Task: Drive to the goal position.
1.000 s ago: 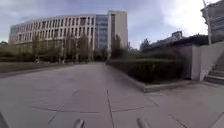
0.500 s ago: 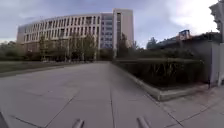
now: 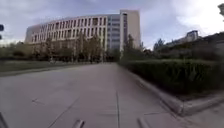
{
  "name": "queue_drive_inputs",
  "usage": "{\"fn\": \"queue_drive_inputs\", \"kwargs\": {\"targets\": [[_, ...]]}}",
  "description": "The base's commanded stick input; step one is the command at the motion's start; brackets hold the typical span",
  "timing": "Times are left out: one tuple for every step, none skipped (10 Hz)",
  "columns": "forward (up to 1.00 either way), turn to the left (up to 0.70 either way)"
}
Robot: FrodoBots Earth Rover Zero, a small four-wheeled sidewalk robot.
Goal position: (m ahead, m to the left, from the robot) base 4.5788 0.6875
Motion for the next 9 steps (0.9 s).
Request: {"fn": "queue_drive_inputs", "kwargs": {"targets": [[1.0,0.0],[1.0,0.0],[1.0,0.0],[1.0,0.0],[1.0,0.0],[1.0,0.0],[1.0,0.0],[1.0,0.0],[1.0,0.0]]}}
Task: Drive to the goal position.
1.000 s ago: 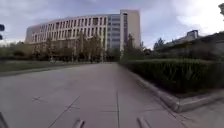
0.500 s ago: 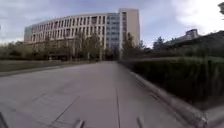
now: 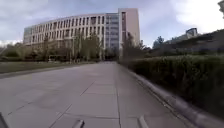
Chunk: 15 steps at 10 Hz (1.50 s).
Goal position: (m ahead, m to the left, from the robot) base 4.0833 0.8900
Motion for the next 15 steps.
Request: {"fn": "queue_drive_inputs", "kwargs": {"targets": [[1.0,0.0],[1.0,0.0],[1.0,0.0],[1.0,0.0],[1.0,0.0],[1.0,0.0],[1.0,0.0],[1.0,0.0],[1.0,0.0],[1.0,0.0],[1.0,0.0],[1.0,0.0],[1.0,0.0],[1.0,0.0],[1.0,0.0]]}}
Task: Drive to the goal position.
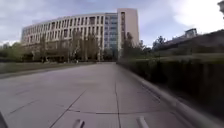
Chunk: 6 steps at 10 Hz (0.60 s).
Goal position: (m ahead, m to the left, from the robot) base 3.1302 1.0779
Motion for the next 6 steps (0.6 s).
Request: {"fn": "queue_drive_inputs", "kwargs": {"targets": [[1.0,0.0],[1.0,0.0],[1.0,0.0],[1.0,0.0],[1.0,0.0],[1.0,0.0]]}}
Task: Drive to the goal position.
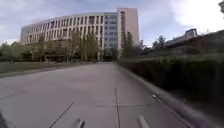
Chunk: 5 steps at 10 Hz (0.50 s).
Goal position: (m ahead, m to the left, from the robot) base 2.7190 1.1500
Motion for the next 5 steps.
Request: {"fn": "queue_drive_inputs", "kwargs": {"targets": [[1.0,0.0],[1.0,0.0],[1.0,0.0],[1.0,0.0],[1.0,0.0]]}}
